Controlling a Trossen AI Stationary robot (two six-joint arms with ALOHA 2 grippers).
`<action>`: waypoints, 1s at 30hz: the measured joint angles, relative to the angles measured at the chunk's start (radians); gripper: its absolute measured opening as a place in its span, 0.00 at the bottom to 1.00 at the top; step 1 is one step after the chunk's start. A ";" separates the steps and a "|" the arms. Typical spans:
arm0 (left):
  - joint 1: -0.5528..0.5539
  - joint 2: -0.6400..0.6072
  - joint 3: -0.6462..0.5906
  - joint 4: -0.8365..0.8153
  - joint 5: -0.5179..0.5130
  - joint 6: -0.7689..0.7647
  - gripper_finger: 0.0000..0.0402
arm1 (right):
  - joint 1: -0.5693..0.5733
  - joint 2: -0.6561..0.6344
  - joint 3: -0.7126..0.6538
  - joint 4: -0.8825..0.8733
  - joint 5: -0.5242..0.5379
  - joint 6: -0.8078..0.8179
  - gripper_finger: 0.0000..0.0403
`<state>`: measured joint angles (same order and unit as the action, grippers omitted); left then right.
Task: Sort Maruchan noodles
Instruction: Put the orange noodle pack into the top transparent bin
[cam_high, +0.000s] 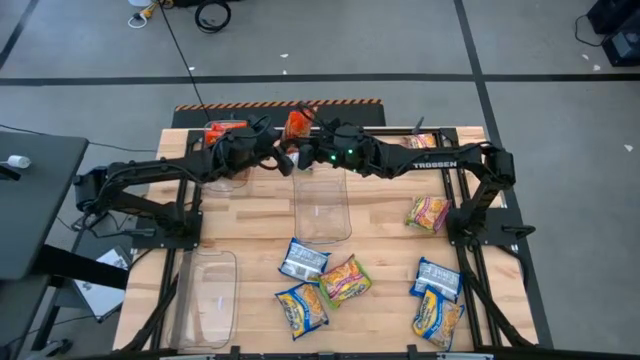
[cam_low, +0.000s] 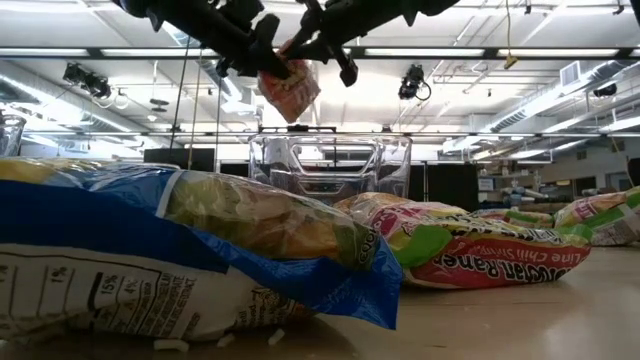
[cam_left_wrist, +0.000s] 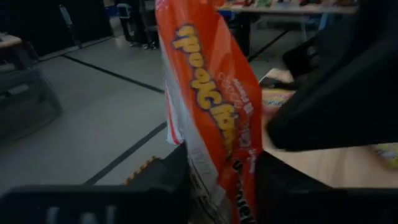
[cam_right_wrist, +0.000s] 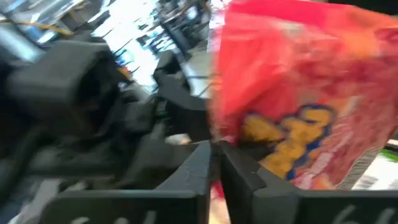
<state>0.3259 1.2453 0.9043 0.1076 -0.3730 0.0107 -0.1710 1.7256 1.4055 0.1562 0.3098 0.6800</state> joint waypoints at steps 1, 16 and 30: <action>0.004 0.000 0.000 -0.007 -0.003 0.007 0.23 | -0.003 -0.002 0.004 0.001 -0.022 0.000 0.12; 0.248 -0.061 0.325 -1.068 0.217 0.504 0.19 | -0.135 -0.329 0.016 -0.261 -0.169 -0.422 0.54; 0.430 -0.059 0.090 -1.316 0.355 0.797 0.20 | -0.196 -0.559 0.015 -0.656 -0.104 -0.568 0.53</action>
<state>0.7563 1.1866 0.9941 -1.2087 -0.0183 0.8077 -0.3671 1.1666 1.4204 -0.5001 0.2061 0.1120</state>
